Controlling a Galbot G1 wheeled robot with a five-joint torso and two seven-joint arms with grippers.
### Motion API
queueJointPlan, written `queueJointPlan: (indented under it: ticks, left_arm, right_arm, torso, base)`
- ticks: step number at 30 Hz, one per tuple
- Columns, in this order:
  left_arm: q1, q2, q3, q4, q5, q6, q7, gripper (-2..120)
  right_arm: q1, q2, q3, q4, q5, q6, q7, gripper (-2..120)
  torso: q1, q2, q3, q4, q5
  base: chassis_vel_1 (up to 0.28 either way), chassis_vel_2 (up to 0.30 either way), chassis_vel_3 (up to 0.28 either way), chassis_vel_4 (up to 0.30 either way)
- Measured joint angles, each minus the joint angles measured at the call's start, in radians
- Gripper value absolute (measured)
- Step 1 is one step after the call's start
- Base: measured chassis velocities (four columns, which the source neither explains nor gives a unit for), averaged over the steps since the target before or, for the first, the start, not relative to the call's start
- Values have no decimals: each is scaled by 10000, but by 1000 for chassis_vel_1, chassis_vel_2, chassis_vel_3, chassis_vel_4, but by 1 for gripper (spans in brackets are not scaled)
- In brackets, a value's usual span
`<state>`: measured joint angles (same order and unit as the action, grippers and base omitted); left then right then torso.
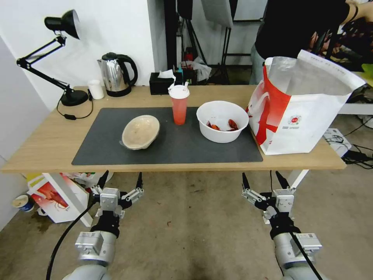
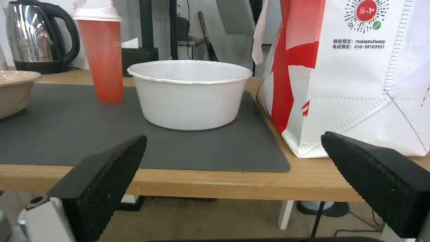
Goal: Pick up the trash from the table and place it into the takeout bag.
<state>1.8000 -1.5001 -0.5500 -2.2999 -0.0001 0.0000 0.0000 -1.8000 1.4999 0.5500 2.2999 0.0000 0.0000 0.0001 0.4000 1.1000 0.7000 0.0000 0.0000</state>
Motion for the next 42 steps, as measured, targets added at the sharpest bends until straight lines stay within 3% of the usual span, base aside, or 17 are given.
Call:
queueJointPlan:
  ticks: [18, 26, 28, 30, 32, 42]
  left_arm:
    - [0, 0, 0, 0, 0, 0, 0, 100]
    - [0, 0, 0, 0, 0, 0, 1, 100]
    - [3, 4, -8, -1, 2, -2, -3, 100]
    - [1, 7, 4, -1, 2, 2, 6, 100]
    - [4, 0, 2, -1, 2, 0, 5, 100]
    - [0, 0, 0, -1, 1, 0, 0, 100]
  right_arm:
    - [63, -14, -191, -137, -80, -78, 80, 100]
    - [747, -155, -2497, -1742, -1177, -1468, 1010, 100]
    - [900, -257, -3119, -2078, -1499, -1799, 1274, 100]
    - [886, -319, -3261, -1989, -1580, -1806, 1329, 100]
    - [790, -383, -3390, -1806, -1606, -1805, 1354, 100]
    - [431, -668, -3255, -666, -1582, -1745, 1334, 100]
  torso:
    - [0, 0, -1, -1, -7]
    - [0, 0, 0, 0, 0]
    - [1, -1, 0, 8, -15]
    - [0, 0, 0, 2, -16]
    - [0, 0, 0, -1, 9]
    - [0, 0, 0, 0, 2]
  base:
    - [0, 0, 0, 0]
    - [0, 0, 0, 0]
    - [0, 0, 0, 0]
    - [0, 0, 0, 0]
    - [0, 0, 0, 0]
    - [0, 0, 0, 0]
